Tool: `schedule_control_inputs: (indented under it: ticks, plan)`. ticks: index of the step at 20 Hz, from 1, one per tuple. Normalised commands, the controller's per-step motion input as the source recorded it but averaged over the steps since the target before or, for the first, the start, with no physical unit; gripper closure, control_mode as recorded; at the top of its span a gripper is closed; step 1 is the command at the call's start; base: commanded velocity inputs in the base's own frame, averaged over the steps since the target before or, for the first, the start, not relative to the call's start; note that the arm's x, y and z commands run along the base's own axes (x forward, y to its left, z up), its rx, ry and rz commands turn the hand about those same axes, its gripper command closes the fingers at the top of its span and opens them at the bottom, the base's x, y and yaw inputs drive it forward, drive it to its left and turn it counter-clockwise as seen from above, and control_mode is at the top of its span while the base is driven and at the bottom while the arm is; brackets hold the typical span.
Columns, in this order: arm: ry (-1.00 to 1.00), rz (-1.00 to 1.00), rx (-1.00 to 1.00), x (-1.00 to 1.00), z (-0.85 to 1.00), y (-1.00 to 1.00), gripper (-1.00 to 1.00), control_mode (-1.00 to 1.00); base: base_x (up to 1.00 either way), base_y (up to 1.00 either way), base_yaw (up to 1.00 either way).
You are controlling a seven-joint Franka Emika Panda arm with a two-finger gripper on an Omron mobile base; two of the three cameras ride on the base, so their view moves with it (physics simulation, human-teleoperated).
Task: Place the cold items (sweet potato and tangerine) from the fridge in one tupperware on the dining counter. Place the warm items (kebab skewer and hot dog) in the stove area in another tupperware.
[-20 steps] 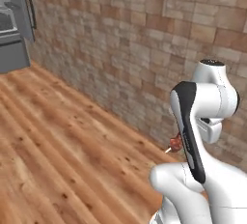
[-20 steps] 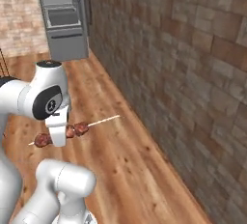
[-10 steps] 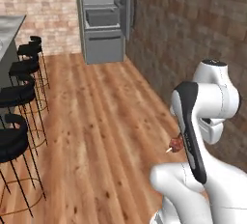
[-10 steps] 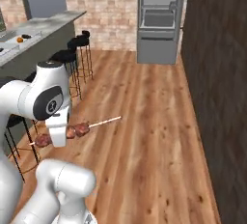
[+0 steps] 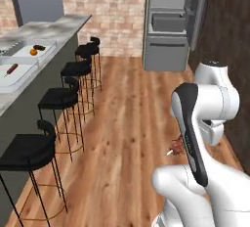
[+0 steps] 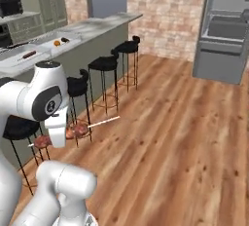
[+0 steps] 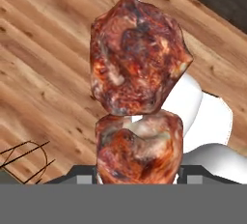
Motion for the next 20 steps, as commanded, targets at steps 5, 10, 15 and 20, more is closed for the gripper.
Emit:
schedule_control_inputs:
  ticks: [5, 10, 15, 20]
  plan:
    - [0.0, 0.0, 0.0, 0.0, 0.0, 0.0, 1.0, 1.0, 0.96, -0.75, 0.63]
    - [0.0, 0.0, 0.0, 0.0, 0.0, 0.0, 1.0, 1.0, 0.87, -0.75, 0.66]
    - [0.0, 0.0, 0.0, 0.0, 0.0, 0.0, 1.0, 1.0, 0.66, -0.66, 0.71]
    - [0.0, 0.0, 0.0, 0.0, 0.0, 0.0, 1.0, 1.0, 0.63, -0.58, 0.8]
